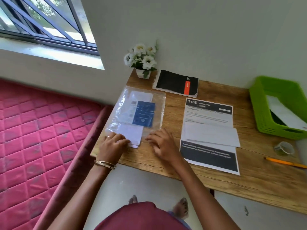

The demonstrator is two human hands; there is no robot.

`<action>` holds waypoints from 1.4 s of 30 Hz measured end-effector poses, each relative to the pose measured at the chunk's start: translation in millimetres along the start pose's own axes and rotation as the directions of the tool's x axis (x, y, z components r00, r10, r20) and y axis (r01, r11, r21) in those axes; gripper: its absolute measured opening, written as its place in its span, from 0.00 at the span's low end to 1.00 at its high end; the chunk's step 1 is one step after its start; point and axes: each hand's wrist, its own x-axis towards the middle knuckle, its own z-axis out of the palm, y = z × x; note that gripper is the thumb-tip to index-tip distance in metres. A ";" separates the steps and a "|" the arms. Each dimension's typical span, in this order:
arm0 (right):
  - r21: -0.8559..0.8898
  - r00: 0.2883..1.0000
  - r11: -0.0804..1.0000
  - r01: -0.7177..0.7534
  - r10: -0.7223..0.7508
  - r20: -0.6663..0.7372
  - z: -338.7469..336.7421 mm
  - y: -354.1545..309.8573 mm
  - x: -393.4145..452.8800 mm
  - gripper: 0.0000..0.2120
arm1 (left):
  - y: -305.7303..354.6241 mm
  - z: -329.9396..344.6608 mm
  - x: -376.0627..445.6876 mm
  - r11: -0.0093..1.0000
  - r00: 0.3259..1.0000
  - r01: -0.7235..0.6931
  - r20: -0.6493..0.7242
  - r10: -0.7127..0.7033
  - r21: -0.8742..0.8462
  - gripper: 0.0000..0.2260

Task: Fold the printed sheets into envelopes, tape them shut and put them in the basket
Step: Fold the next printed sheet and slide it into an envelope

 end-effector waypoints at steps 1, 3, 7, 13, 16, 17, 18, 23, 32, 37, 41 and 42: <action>-0.009 1.000 1.000 0.009 -0.009 -0.001 5.9 -3.9 1.5 0.10 | -2.9 1.9 -0.1 1.000 1.000 -0.020 0.001 0.020 0.024 0.09; -0.028 1.000 1.000 0.008 -0.008 -0.011 13.9 -11.2 3.4 0.10 | -6.6 3.4 2.9 0.999 0.999 -0.039 0.013 0.039 0.032 0.12; -0.066 0.999 0.997 -0.045 0.043 -0.028 23.0 -18.9 4.4 0.11 | -12.4 1.3 12.8 0.992 0.990 -0.126 0.074 0.124 0.027 0.12; -0.190 0.999 0.981 -0.039 0.034 -0.034 29.7 -26.9 3.9 0.11 | -21.1 0.3 20.3 0.915 0.918 -0.394 0.085 0.388 0.088 0.10; -0.284 0.998 0.958 0.038 -0.053 -0.045 30.1 -27.1 5.2 0.09 | -27.4 0.7 22.3 0.861 0.871 -0.490 0.044 0.489 0.138 0.10; -0.331 0.994 0.940 0.085 -0.103 -0.037 31.0 -26.2 5.9 0.08 | -28.9 1.1 22.8 0.847 0.858 -0.510 0.031 0.512 0.151 0.10; -0.382 0.986 0.913 0.140 -0.162 -0.027 32.3 -24.9 6.8 0.06 | -29.9 1.1 23.6 0.836 0.849 -0.525 0.023 0.529 0.160 0.10; -0.574 0.909 0.745 0.339 -0.418 -0.006 38.3 -18.2 11.3 0.08 | -34.5 5.0 24.9 0.844 0.849 -0.525 -0.007 0.529 0.106 0.08; -0.615 0.885 0.714 0.335 -0.463 -0.056 39.6 -16.4 16.9 0.10 | -41.6 1.0 23.5 0.910 0.910 -0.412 0.026 0.414 -0.057 0.11; -0.267 0.957 0.948 0.176 -0.228 -0.180 30.8 -24.7 12.0 0.08 | -35.6 -8.2 21.0 0.914 0.903 -0.406 -0.163 0.398 -0.019 0.04; 0.038 0.962 0.998 -0.041 0.050 -0.269 20.4 -19.1 9.3 0.15 | -23.4 -32.1 26.3 0.911 0.900 -0.410 -0.186 0.395 -0.048 0.07; 0.051 0.960 0.997 -0.065 0.077 -0.268 19.6 -15.5 9.0 0.16 | -20.5 -40.6 29.3 0.911 0.904 -0.405 -0.183 0.387 -0.075 0.07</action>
